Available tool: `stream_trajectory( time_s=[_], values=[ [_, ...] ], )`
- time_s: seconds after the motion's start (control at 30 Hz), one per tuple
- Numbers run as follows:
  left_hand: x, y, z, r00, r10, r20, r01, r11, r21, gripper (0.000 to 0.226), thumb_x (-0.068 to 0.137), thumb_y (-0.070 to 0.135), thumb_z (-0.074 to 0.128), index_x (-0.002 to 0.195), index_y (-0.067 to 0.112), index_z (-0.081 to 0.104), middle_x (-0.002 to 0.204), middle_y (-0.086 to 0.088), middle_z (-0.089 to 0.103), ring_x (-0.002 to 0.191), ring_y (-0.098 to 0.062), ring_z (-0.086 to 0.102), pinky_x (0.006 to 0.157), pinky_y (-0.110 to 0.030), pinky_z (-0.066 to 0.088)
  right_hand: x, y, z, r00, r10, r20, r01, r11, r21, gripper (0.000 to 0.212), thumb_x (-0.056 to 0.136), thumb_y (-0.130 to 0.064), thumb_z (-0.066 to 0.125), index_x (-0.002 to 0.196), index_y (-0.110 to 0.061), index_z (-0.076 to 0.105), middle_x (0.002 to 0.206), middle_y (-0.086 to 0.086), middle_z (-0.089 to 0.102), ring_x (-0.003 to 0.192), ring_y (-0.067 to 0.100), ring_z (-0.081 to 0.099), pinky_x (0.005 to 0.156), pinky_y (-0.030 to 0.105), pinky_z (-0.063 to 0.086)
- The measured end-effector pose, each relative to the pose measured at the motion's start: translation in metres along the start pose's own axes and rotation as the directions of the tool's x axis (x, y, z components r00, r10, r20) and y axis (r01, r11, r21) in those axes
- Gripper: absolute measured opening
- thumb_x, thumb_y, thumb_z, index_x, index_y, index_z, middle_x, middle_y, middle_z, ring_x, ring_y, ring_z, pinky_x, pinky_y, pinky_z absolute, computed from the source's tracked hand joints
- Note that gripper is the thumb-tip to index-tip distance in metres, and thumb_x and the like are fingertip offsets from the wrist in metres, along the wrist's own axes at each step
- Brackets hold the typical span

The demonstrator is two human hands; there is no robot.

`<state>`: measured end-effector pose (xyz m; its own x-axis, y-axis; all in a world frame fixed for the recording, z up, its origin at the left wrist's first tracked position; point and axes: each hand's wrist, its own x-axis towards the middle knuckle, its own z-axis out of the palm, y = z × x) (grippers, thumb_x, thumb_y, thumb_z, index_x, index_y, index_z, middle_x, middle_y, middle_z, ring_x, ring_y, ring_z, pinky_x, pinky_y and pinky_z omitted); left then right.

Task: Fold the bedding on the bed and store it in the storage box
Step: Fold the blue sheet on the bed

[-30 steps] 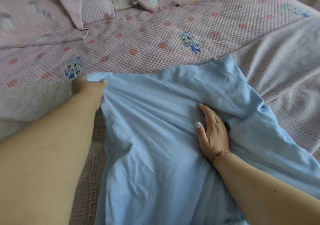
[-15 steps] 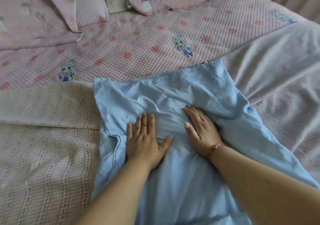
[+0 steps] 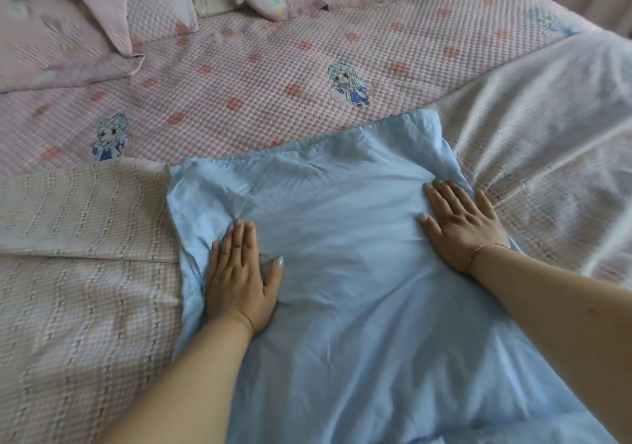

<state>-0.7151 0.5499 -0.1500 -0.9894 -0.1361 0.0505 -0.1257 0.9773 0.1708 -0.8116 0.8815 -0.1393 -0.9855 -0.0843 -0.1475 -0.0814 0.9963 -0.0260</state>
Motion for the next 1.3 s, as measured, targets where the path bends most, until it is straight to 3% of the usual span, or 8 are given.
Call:
stream_trajectory(
  time_s=[0.2,0.33,0.4,0.5,0.73,0.9,1.13,1.3],
  values=[
    [0.011,0.003,-0.011,0.956,-0.104,0.276,0.086,0.993,0.076,0.074,0.096,0.056,0.012,0.155,0.014,-0.004,0.163,-0.003,-0.011,0.149,-0.015,-0.01,0.12,-0.038,-0.009,0.004,-0.006,-0.011,0.984,0.037,0.173,-0.028,0.998,-0.052,0.067,0.093,-0.06,0.004,0.151,-0.029,-0.006,0.159,-0.01,-0.009,0.146,0.008,-0.01,0.118,0.043,-0.009],
    [0.014,0.051,-0.047,0.952,-0.23,0.201,0.237,0.971,-0.013,0.064,0.098,0.048,0.032,0.154,0.02,0.017,0.163,-0.004,0.005,0.15,-0.02,-0.002,0.119,-0.052,-0.003,-0.014,-0.029,-0.031,0.989,0.073,0.132,-0.085,0.993,0.082,0.062,0.096,-0.057,0.01,0.152,-0.032,-0.002,0.16,-0.006,-0.008,0.146,0.011,-0.012,0.117,0.045,-0.013],
    [-0.016,0.094,-0.053,0.995,-0.003,0.101,0.01,0.998,-0.064,0.06,0.096,0.052,0.025,0.152,0.03,0.023,0.163,0.0,0.007,0.15,-0.019,-0.003,0.117,-0.052,-0.007,-0.045,-0.055,-0.033,0.997,-0.082,-0.001,0.079,0.954,0.289,0.059,0.096,-0.053,0.013,0.151,-0.033,0.003,0.16,-0.007,-0.002,0.146,0.009,-0.008,0.117,0.039,-0.01],
    [-0.064,0.104,-0.035,0.93,0.257,0.261,-0.271,0.963,0.016,0.061,0.092,0.061,0.009,0.151,0.045,0.01,0.163,0.007,-0.002,0.149,-0.015,-0.01,0.116,-0.052,-0.013,-0.089,-0.079,-0.017,0.96,-0.278,-0.038,0.263,0.844,0.469,0.069,0.085,-0.052,0.011,0.151,-0.03,0.011,0.159,-0.009,0.009,0.146,0.005,0.0,0.117,0.029,-0.004],
    [-0.043,-0.025,-0.049,0.871,-0.321,0.373,0.219,0.932,0.291,0.062,0.1,0.051,0.013,0.155,0.027,-0.003,0.163,0.006,-0.01,0.15,-0.017,-0.009,0.119,-0.05,-0.007,-0.078,-0.029,-0.005,0.973,-0.138,0.187,0.102,0.977,0.19,0.056,0.101,-0.045,0.017,0.151,-0.033,-0.003,0.159,-0.01,-0.01,0.145,0.008,-0.013,0.118,0.033,-0.008],
    [-0.057,0.001,-0.07,0.852,-0.519,0.064,0.512,0.853,0.098,0.057,0.094,0.043,0.051,0.128,-0.002,0.048,0.136,-0.023,0.048,0.128,-0.038,0.041,0.103,-0.044,0.035,-0.097,-0.029,-0.019,0.949,-0.025,0.316,-0.025,0.988,0.154,0.062,0.098,-0.053,0.014,0.152,-0.028,-0.005,0.159,-0.007,-0.011,0.146,0.012,-0.013,0.119,0.037,-0.006],
    [-0.064,-0.002,-0.078,0.773,-0.605,0.191,0.618,0.786,-0.01,0.043,0.096,0.035,0.054,0.119,-0.001,0.06,0.125,-0.024,0.059,0.117,-0.041,0.056,0.094,-0.043,0.045,-0.126,-0.029,-0.031,0.965,-0.003,0.263,-0.037,0.988,0.149,0.064,0.097,-0.054,0.02,0.152,-0.026,0.005,0.16,-0.008,0.0,0.147,0.012,-0.004,0.119,0.039,0.002],
    [-0.07,-0.034,-0.094,0.665,-0.746,0.028,0.736,0.648,-0.197,0.028,0.096,0.009,0.052,0.116,-0.011,0.054,0.122,-0.034,0.057,0.117,-0.047,0.053,0.096,-0.048,0.043,-0.128,-0.024,-0.024,0.969,0.064,0.239,-0.101,0.984,0.147,0.066,0.095,-0.059,0.02,0.152,-0.029,0.006,0.16,-0.01,0.0,0.147,0.014,-0.004,0.119,0.044,-0.001]
  ],
)
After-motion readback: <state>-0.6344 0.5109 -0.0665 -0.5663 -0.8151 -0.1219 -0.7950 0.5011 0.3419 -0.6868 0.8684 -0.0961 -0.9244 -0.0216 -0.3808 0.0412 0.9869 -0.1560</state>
